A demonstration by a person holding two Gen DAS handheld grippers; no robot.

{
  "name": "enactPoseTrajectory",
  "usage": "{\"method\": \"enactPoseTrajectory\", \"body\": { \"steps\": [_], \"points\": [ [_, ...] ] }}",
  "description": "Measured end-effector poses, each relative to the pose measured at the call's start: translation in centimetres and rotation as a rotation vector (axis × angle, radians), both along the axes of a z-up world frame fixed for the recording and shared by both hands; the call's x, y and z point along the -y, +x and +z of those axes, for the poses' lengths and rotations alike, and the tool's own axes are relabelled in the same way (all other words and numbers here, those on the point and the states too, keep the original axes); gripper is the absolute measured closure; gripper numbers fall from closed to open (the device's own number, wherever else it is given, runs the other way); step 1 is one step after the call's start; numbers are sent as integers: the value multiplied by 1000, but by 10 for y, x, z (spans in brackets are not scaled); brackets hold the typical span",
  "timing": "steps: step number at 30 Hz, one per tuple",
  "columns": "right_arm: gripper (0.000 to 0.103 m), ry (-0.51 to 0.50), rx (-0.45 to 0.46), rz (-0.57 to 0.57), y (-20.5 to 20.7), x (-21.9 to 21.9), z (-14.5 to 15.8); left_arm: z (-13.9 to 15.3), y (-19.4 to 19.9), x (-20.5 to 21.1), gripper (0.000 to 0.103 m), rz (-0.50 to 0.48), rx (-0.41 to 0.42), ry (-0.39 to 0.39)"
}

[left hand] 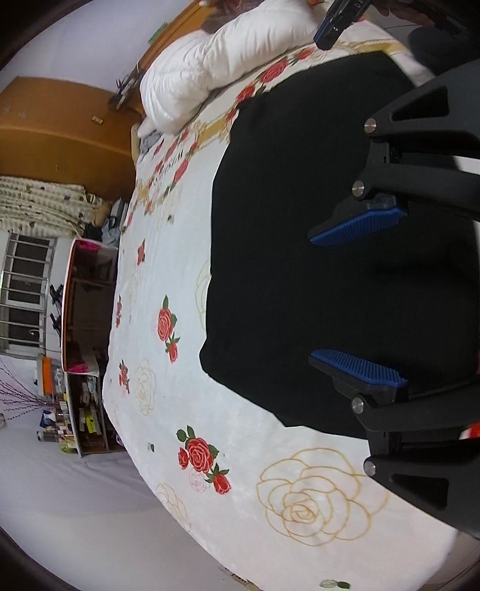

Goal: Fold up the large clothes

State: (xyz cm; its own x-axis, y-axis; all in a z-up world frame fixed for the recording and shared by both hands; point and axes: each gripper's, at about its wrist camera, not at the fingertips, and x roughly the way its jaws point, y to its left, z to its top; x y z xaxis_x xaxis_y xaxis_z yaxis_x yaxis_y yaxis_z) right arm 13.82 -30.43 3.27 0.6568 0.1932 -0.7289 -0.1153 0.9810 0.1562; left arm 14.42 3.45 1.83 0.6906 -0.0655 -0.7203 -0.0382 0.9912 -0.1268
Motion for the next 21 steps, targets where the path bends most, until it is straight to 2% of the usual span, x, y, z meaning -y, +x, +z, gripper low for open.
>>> {"method": "enactPoseTrajectory", "body": {
  "steps": [3, 10, 21],
  "points": [
    [49, -4, 22, 19, -24, -10, 8, 7, -26, 10, 42, -13, 17, 9],
    [48, -5, 53, 32, -66, -24, 13, 15, -66, 26, 41, -41, 25, 39],
    [48, -25, 47, 53, -100, -33, 6, 14, -94, 39, 41, -50, 18, 81]
  ]
}}
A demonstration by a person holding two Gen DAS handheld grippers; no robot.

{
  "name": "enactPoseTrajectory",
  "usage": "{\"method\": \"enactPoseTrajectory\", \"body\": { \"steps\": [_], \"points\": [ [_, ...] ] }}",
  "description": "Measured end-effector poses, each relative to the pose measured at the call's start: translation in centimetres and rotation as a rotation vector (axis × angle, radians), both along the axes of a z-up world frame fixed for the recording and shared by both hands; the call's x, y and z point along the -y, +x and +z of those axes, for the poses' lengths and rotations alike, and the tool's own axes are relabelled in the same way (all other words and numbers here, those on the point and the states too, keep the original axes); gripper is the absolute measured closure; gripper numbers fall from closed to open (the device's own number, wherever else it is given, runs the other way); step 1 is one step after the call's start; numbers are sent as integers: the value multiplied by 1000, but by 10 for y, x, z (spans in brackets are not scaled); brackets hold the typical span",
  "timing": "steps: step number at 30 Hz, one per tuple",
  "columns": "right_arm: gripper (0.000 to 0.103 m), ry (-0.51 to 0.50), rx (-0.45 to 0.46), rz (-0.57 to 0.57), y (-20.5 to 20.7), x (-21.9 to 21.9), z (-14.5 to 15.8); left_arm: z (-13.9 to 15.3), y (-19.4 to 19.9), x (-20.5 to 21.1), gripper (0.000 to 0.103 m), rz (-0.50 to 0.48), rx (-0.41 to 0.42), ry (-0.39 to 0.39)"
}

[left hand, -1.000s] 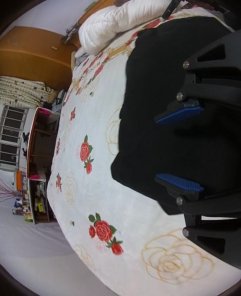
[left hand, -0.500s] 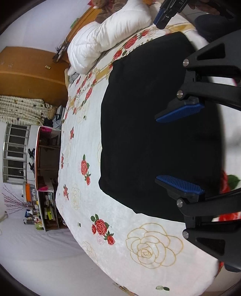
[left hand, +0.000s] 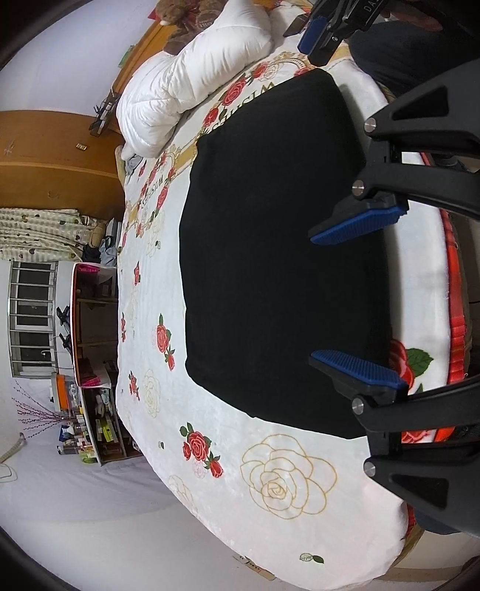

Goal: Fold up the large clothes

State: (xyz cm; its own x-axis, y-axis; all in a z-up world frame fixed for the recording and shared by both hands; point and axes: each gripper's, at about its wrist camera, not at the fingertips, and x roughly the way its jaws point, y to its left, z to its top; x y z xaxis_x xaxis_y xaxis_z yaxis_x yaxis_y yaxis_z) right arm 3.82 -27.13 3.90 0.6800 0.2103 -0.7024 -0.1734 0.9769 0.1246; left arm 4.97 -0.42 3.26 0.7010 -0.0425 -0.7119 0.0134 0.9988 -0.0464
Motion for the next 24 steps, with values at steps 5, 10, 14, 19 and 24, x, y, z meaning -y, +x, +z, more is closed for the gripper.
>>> {"method": "enactPoseTrajectory", "body": {
  "steps": [5, 10, 14, 19, 24],
  "points": [
    [48, -11, -6, 12, -2, -3, -4, -2, -1, 2, 41, 8, -1, 4],
    [48, -13, -13, 19, -3, -5, -6, -4, -1, 2, 41, 15, -17, -7],
    [48, -15, -17, 18, -2, -5, -7, -6, 1, 1, 41, 21, -27, -23],
    [48, -15, -24, 13, -2, -4, -8, -8, 2, 1, 41, 21, -32, -29],
    [48, -16, -26, 14, -1, -5, -8, -9, 2, 2, 41, 17, -37, -28]
  ]
}}
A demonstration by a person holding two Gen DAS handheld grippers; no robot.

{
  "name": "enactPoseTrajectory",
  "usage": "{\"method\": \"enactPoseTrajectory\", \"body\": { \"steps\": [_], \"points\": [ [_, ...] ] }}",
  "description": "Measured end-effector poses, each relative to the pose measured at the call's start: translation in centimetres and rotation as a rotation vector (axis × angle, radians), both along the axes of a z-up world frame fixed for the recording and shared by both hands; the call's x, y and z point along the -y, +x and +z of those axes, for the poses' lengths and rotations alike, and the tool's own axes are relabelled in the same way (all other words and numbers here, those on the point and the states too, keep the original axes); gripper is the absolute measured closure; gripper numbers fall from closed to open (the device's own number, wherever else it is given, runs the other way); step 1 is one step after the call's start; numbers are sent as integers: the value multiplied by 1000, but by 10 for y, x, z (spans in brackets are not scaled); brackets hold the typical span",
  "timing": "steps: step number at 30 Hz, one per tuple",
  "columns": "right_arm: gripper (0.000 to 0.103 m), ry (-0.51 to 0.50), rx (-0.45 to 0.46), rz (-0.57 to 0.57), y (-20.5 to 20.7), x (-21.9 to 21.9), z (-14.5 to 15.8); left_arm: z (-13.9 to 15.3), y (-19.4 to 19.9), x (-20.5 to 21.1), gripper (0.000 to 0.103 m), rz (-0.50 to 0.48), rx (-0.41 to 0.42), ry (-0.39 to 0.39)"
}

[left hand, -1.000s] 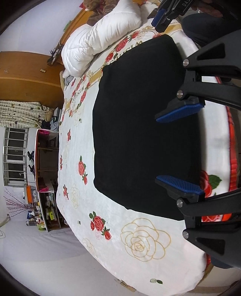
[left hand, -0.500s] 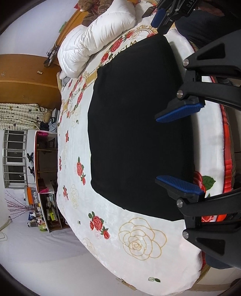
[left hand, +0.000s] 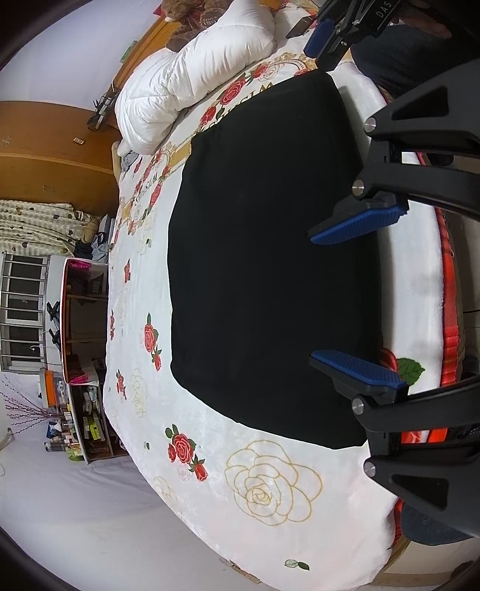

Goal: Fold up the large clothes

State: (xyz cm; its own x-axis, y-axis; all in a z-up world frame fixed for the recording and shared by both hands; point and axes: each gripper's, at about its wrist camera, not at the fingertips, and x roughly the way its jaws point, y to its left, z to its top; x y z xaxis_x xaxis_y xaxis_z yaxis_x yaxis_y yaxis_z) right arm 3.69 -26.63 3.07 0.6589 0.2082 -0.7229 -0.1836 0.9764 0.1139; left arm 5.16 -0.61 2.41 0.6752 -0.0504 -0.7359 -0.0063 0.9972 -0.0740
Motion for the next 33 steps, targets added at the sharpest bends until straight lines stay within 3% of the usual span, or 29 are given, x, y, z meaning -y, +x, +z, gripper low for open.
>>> {"method": "enactPoseTrajectory", "body": {
  "steps": [21, 33],
  "points": [
    [48, -5, 1, 5, 1, -1, -1, 2, 0, 2, 41, -17, 6, 3],
    [48, -10, 0, 7, 2, 0, 0, 1, -1, -6, 41, -4, -3, -47]
  ]
}}
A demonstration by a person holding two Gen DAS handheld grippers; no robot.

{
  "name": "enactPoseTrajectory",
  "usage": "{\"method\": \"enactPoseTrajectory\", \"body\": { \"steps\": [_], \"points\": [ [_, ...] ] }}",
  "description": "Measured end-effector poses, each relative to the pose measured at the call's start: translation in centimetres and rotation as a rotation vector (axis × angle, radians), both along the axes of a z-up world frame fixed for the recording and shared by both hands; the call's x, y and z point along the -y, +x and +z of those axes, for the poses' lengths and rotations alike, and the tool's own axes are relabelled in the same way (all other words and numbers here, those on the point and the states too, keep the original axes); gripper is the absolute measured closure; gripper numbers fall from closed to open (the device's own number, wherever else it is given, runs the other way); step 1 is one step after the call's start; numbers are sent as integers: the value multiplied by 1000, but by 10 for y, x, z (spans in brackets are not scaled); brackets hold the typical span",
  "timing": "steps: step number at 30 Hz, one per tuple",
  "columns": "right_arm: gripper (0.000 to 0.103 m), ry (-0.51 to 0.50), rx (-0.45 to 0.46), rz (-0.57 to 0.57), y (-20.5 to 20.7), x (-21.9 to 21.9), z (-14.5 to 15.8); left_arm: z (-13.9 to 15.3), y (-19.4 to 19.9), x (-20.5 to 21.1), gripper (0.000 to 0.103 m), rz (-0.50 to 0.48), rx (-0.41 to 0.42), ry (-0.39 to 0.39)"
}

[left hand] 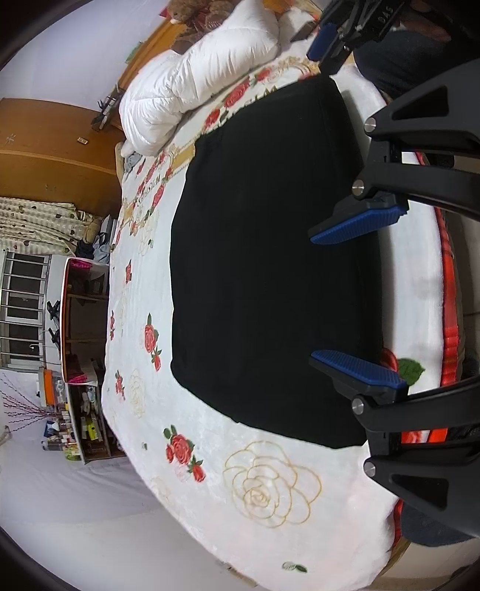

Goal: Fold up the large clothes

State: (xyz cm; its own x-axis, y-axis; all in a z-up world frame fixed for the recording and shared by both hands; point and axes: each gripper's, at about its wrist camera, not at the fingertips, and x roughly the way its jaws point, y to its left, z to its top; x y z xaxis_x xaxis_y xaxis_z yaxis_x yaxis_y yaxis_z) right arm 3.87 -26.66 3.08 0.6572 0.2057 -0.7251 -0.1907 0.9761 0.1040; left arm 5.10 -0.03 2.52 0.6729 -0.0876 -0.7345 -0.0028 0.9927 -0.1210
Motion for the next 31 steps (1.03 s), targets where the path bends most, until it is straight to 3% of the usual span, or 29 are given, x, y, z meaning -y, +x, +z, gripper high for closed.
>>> {"method": "enactPoseTrajectory", "body": {
  "steps": [2, 8, 31],
  "points": [
    [48, 0, 0, 0, 0, 1, 0, -1, 1, -2, 41, -2, -10, -35],
    [48, -4, -3, 1, 0, 3, 1, -2, 1, -2, 41, 7, -19, -36],
    [48, -3, -6, 1, 1, 7, 0, -3, -1, 5, 41, 15, -15, 27]
  ]
}}
